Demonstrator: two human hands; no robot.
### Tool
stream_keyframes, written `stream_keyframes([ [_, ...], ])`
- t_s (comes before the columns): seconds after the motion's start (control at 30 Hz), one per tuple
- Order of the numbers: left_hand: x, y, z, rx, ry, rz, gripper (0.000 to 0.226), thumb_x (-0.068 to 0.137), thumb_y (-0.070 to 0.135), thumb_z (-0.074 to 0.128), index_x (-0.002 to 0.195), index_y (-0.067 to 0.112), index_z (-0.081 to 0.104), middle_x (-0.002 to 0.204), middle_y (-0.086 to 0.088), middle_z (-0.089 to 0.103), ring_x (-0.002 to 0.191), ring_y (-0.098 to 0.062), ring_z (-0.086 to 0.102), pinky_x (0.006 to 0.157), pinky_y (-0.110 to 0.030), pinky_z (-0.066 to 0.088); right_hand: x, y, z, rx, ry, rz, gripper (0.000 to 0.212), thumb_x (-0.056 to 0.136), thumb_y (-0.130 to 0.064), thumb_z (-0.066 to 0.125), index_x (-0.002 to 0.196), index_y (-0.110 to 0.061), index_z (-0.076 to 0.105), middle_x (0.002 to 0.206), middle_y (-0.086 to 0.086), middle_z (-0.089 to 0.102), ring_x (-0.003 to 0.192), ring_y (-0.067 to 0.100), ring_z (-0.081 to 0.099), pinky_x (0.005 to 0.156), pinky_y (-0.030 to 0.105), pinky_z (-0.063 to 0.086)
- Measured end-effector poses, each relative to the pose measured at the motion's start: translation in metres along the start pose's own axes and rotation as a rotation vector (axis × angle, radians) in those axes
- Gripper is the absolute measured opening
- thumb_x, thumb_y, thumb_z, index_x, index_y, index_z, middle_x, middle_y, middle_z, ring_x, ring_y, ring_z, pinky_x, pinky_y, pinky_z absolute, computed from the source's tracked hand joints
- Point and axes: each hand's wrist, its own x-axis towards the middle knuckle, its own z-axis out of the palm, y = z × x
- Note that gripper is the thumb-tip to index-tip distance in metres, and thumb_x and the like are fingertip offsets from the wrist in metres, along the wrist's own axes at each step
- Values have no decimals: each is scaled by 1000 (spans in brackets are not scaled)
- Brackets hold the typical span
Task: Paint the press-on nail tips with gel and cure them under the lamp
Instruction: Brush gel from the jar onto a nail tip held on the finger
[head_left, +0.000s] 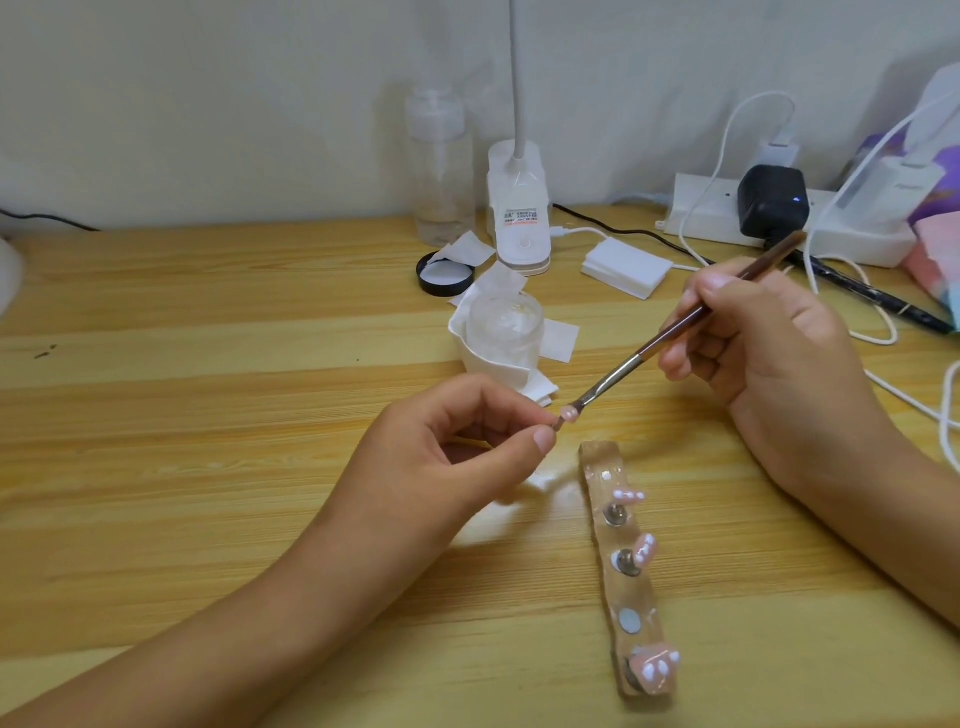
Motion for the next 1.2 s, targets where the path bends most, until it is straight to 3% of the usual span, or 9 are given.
stream_keyframes([
  [0.23, 0, 1, 0, -32, 21, -7, 3, 72, 23, 73, 74, 26, 73, 73, 5, 72, 65, -8, 62, 62, -25, 55, -1, -4, 1, 77, -30, -24, 26, 95, -19, 48, 76, -21, 66, 64, 0, 66, 60, 12, 63, 59, 22, 52],
  [0.37, 0, 0, 0, -34, 25, -14, 2, 71, 24, 74, 73, 26, 73, 72, 3, 71, 64, -9, 62, 62, -25, 55, -2, -3, 2, 43, -85, -20, 20, 95, -17, 46, 83, -16, 61, 67, 1, 67, 63, 14, 65, 61, 24, 53],
  [0.47, 0, 1, -1, -30, 29, -16, 3, 72, 26, 74, 74, 26, 73, 74, 3, 72, 64, -9, 63, 61, -21, 53, -1, -2, 0, -3, -38, -16, 25, 95, -19, 48, 78, -22, 66, 67, 2, 68, 64, 15, 66, 62, 23, 54],
  [0.67, 0, 2, -1, -57, 42, 27, 11, 74, 24, 74, 79, 34, 72, 81, 1, 76, 77, -9, 69, 62, -15, 50, 2, -2, -3, 44, 61, 11, 20, 97, -20, 49, 83, -18, 63, 65, 1, 68, 63, 12, 65, 62, 21, 53],
  [0.77, -5, 4, -2, -61, 51, 106, 10, 76, 29, 75, 82, 34, 69, 87, 4, 75, 88, -14, 71, 69, -18, 52, 2, -3, -3, 79, 88, 28, 23, 100, -16, 46, 82, -15, 60, 62, -1, 66, 62, 11, 63, 61, 20, 52],
  [0.87, -11, 7, -4, 59, 28, 252, 6, 76, 34, 71, 81, 31, 68, 89, 5, 65, 82, -26, 59, 75, -29, 48, 3, -3, -3, 103, 109, 43, 27, 101, -14, 45, 79, -15, 61, 61, -3, 65, 61, 11, 62, 60, 20, 51],
  [0.93, -14, 10, -4, 196, -51, 352, 7, 77, 32, 73, 79, 29, 68, 84, 8, 53, 75, -19, 48, 72, -23, 40, 4, -3, -4, 110, 117, 55, 29, 101, -14, 46, 78, -16, 62, 61, -2, 65, 60, 11, 62, 60, 20, 51],
  [1.03, -19, 10, -2, 429, -205, 471, 7, 79, 27, 75, 77, 24, 68, 73, 6, 51, 67, -8, 47, 64, -16, 34, 5, -5, -5, 126, 117, 71, 29, 101, -16, 47, 77, -17, 63, 63, 0, 66, 61, 11, 62, 60, 20, 51],
  [1.2, -20, 5, 2, 658, -280, 579, 12, 82, 31, 73, 74, 22, 72, 64, 5, 49, 62, -7, 44, 62, -22, 35, 5, -2, -6, 125, 114, 76, 29, 99, -18, 48, 76, -19, 65, 64, -1, 66, 62, 11, 62, 60, 20, 51],
])
